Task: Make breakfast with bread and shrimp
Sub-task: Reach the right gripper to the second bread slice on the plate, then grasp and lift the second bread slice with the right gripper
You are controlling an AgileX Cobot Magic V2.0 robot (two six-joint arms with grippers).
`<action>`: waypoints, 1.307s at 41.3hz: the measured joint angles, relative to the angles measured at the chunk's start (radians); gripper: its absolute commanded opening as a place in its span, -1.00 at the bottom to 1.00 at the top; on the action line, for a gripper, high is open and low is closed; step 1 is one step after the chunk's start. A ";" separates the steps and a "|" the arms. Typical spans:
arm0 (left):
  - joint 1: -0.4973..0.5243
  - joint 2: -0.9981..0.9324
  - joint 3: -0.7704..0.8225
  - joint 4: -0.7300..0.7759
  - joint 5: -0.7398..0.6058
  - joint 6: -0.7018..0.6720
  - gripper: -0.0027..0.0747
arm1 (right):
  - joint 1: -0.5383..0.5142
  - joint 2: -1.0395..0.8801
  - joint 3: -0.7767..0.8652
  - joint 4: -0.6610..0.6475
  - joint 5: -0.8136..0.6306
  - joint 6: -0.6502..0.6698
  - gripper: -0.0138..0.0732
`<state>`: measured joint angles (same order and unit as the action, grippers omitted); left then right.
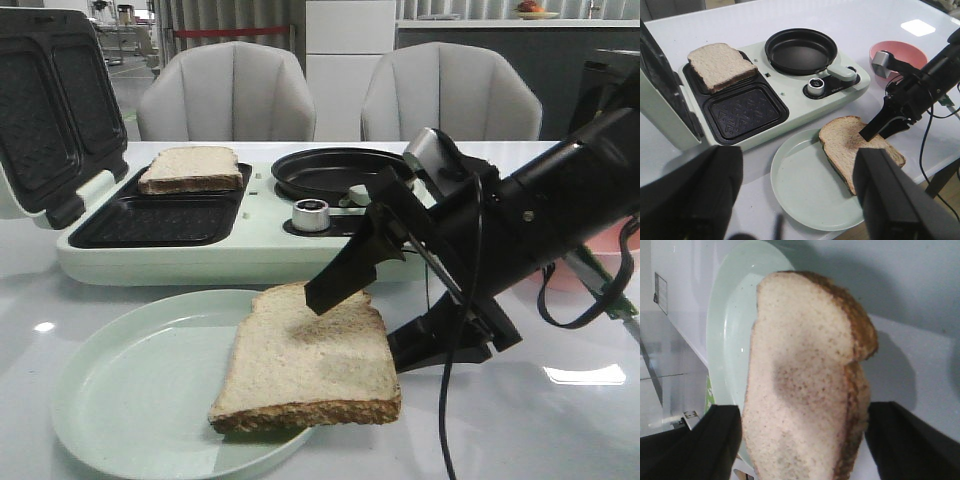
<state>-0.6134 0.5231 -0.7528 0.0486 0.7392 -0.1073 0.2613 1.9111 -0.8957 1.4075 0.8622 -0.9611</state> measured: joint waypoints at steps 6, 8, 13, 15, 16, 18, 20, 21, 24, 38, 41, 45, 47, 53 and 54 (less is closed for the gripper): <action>0.000 0.000 0.000 0.000 0.000 0.000 0.42 | 0.000 0.020 -0.008 0.011 0.025 0.000 0.50; 0.000 0.000 0.000 0.000 0.000 0.000 0.42 | 0.000 0.028 -0.008 0.013 0.031 0.000 0.36; 0.000 0.000 0.000 0.000 0.000 0.000 0.42 | 0.000 0.037 -0.008 0.005 0.031 -0.002 0.01; 0.000 0.000 0.000 0.000 0.000 0.000 0.42 | 0.000 0.039 -0.008 0.003 0.027 -0.004 -0.10; 0.000 0.000 0.000 0.000 0.000 0.000 0.42 | 0.000 0.039 -0.008 0.003 0.022 -0.004 -0.14; 0.000 0.000 0.000 0.000 0.000 0.000 0.42 | 0.000 0.039 -0.008 0.003 0.018 -0.004 -0.23; 0.000 0.000 0.000 0.000 0.000 0.000 0.42 | 0.000 0.039 -0.008 0.003 0.017 -0.004 -0.31; 0.000 0.000 0.000 0.000 0.000 0.000 0.42 | 0.000 0.039 -0.008 0.003 0.017 -0.004 -0.33; 0.000 0.000 0.000 0.000 0.000 0.000 0.42 | 0.000 0.039 -0.008 0.003 0.017 -0.006 -0.42; 0.000 0.000 0.000 0.000 0.000 0.000 0.42 | 0.000 0.013 -0.008 -0.001 0.016 -0.008 -0.47; 0.000 0.000 0.000 0.000 0.000 0.000 0.42 | 0.000 -0.015 -0.008 -0.004 0.013 -0.010 -0.47; 0.000 0.000 0.000 0.000 0.000 0.000 0.42 | 0.000 -0.057 -0.008 -0.013 0.012 -0.010 -0.47; 0.000 0.000 0.000 0.000 0.000 0.000 0.42 | 0.000 -0.075 -0.008 -0.015 0.012 -0.010 -0.47; 0.000 0.000 0.000 0.000 0.000 0.000 0.42 | 0.000 -0.143 -0.008 -0.022 0.012 -0.010 -0.47; 0.000 0.000 0.000 0.000 0.000 0.000 0.42 | 0.000 -0.153 -0.008 -0.022 0.012 -0.010 -0.47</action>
<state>-0.6134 0.5231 -0.7528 0.0486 0.7392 -0.1073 0.2613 1.7578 -0.9041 1.3852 0.8742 -0.9707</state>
